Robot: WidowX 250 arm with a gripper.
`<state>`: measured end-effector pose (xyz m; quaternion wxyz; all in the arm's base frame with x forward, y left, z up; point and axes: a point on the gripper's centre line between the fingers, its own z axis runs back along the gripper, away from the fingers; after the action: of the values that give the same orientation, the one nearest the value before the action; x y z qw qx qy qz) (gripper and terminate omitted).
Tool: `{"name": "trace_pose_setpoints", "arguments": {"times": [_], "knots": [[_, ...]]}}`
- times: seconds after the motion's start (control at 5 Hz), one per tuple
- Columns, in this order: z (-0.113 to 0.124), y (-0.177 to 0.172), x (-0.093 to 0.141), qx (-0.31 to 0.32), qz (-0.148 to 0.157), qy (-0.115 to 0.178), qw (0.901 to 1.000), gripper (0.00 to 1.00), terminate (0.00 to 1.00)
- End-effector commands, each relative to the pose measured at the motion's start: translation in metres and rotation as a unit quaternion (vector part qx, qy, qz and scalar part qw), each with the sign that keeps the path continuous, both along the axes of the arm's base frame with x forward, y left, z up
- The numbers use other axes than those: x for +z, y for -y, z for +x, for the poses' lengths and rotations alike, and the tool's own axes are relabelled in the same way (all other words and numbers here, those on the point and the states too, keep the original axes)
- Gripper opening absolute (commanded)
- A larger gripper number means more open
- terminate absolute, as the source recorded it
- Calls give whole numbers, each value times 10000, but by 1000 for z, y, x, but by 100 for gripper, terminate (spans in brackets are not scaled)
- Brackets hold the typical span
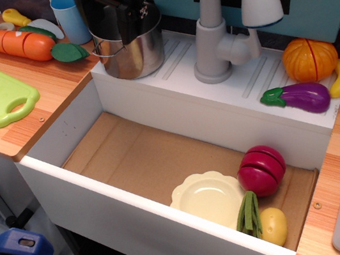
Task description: Put pot or pan in sink
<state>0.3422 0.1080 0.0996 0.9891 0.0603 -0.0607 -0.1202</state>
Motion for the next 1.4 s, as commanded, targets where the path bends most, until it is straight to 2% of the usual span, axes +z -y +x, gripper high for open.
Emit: {"name": "trace_pose_setpoints", "arguments": {"times": [0.0, 0.4, 1.0, 1.2], "knots": [[27, -6, 8, -836, 343, 558, 9943, 100, 0], [49, -10, -10, -1064, 259, 795, 9908, 100, 0], [50, -14, -46, -883, -142, 873, 9922, 100, 0], [50, -12, -52, -743, -170, 890, 9931, 0, 0]]}}
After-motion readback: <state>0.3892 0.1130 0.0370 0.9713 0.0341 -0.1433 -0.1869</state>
